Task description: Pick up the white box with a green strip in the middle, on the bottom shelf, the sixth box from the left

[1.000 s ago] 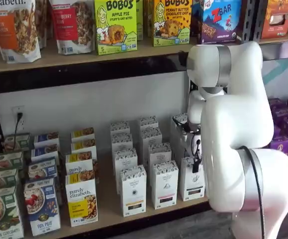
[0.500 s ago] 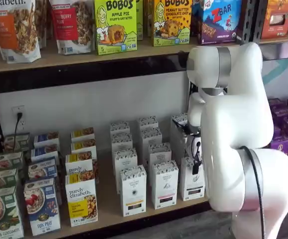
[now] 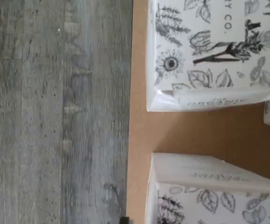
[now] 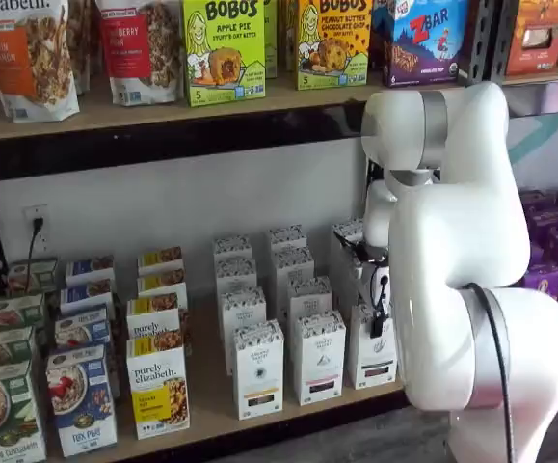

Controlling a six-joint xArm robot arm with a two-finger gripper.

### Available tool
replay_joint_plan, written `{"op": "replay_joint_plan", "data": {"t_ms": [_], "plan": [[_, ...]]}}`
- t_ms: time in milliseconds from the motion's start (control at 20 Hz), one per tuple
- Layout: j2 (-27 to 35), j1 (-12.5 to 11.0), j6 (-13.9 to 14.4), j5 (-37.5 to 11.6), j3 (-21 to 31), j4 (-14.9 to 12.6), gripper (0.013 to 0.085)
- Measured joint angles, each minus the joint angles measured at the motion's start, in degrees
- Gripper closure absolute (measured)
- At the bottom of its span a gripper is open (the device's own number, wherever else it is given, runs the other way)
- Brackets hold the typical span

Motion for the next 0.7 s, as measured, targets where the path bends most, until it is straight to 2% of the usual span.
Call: {"op": "replay_joint_plan", "data": {"t_ms": [50,200,400,700], "plan": [[0.0,0.0,0.0,0.0,0.0,0.0,0.0290],[-0.2,0.1,0.3,-0.2,0.4,-0.2,0.0410],[-0.8,0.1,1.9,-1.1,1.7,-2.0,0.0410],[-2.0,0.1,2.2,-2.4,4.0,-2.5,0.0410]]}}
